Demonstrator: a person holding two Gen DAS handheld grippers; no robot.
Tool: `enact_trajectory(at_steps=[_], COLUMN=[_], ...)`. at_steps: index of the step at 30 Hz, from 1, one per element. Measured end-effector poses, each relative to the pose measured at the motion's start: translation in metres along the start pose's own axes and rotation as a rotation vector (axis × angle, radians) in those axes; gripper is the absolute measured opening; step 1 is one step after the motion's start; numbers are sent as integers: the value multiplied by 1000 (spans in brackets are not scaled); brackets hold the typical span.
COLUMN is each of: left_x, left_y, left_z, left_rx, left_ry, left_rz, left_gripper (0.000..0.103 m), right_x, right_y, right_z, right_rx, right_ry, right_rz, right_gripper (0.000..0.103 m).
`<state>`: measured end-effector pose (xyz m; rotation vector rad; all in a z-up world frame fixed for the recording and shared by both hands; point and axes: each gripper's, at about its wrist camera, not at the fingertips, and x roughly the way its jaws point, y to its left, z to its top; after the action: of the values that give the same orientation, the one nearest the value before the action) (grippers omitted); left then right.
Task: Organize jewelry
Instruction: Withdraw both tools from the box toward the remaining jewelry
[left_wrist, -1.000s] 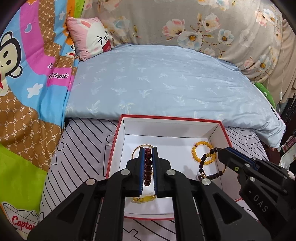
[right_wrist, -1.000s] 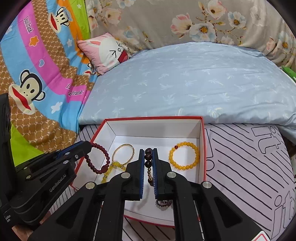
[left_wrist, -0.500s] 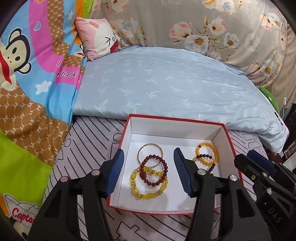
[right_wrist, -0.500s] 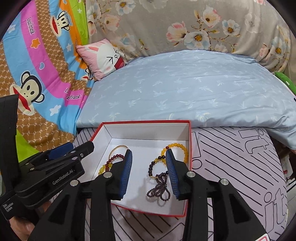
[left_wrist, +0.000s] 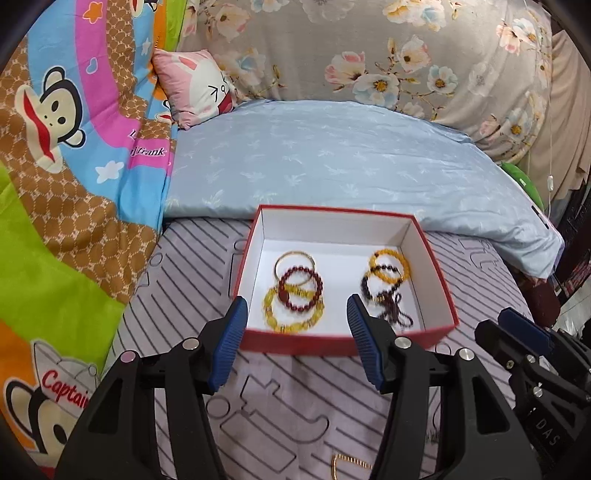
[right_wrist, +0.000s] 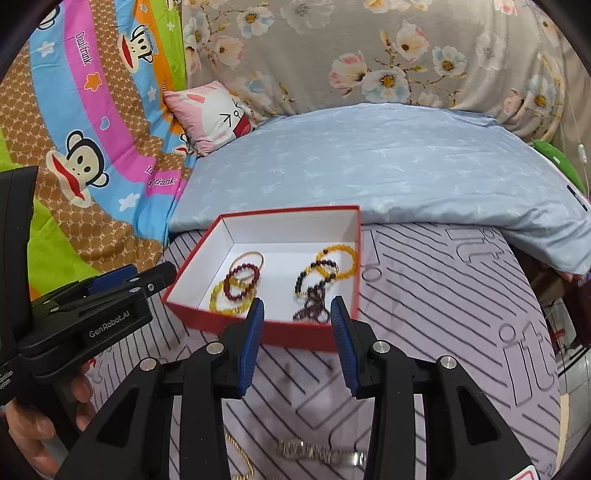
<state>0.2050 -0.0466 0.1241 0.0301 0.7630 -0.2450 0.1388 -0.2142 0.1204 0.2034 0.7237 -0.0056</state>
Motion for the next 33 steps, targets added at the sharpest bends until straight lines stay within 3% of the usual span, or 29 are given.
enact_trajectory(at_steps=[14, 22, 27, 33], left_x=[-30, -36, -38, -37], left_y=[14, 22, 22, 19], left_z=[-102, -146, -159, -167], left_rx=[-45, -85, -102, -98], left_ry=[121, 176, 193, 206], left_rz=[-15, -11, -8, -10], left_gripper=[54, 54, 55, 55], right_x=[-40, -45, -39, -27], right_y=[-13, -14, -17, -10], right_z=[-100, -139, -146, -131], right_rx=[39, 30, 35, -8], right_ry=[101, 146, 167, 160], right_rz=[-25, -37, -32, -27], right_gripper=[37, 37, 37, 37])
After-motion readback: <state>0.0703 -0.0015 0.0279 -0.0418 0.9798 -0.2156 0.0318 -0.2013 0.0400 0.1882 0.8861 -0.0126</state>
